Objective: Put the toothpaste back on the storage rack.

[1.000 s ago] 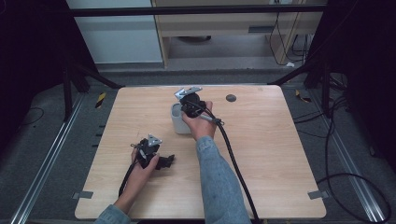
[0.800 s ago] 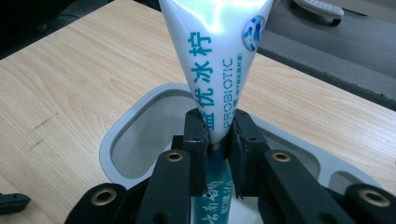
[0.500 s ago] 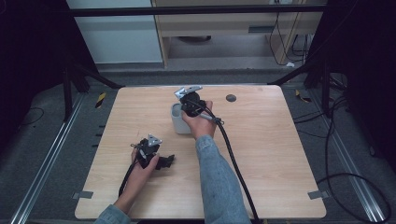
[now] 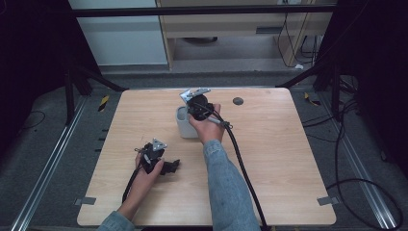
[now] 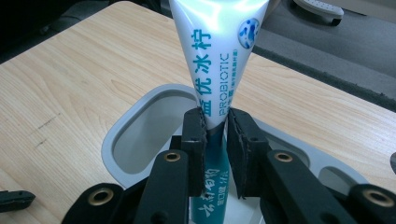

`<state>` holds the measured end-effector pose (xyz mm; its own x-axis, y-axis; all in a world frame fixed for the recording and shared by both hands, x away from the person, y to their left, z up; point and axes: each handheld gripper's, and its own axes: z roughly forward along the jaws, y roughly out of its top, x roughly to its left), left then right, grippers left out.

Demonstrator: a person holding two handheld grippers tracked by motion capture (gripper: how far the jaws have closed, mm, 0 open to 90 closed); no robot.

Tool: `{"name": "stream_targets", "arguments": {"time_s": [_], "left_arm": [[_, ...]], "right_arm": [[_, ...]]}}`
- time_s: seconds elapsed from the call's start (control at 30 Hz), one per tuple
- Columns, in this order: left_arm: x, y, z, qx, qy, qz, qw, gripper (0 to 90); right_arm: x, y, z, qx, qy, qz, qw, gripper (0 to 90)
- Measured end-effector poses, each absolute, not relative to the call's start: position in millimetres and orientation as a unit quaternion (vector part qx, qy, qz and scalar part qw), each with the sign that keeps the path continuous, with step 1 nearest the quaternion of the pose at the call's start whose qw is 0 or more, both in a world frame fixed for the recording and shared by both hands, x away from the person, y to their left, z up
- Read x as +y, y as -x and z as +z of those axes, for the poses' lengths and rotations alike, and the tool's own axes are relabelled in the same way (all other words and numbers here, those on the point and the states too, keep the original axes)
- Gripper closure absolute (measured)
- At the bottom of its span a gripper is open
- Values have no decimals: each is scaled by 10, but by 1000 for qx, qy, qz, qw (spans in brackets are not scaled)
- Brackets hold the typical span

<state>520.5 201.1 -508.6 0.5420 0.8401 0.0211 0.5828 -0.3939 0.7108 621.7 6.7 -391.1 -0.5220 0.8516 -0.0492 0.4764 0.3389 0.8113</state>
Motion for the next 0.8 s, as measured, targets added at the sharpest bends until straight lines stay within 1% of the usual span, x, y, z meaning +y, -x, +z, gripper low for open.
{"name": "stream_targets", "arguments": {"time_s": [0.8], "left_arm": [[2011, -5206, -5086, 438, -812, 193, 333, 0]], "right_arm": [[-38, -6119, -3833, 777, -425, 397, 241, 764]]}}
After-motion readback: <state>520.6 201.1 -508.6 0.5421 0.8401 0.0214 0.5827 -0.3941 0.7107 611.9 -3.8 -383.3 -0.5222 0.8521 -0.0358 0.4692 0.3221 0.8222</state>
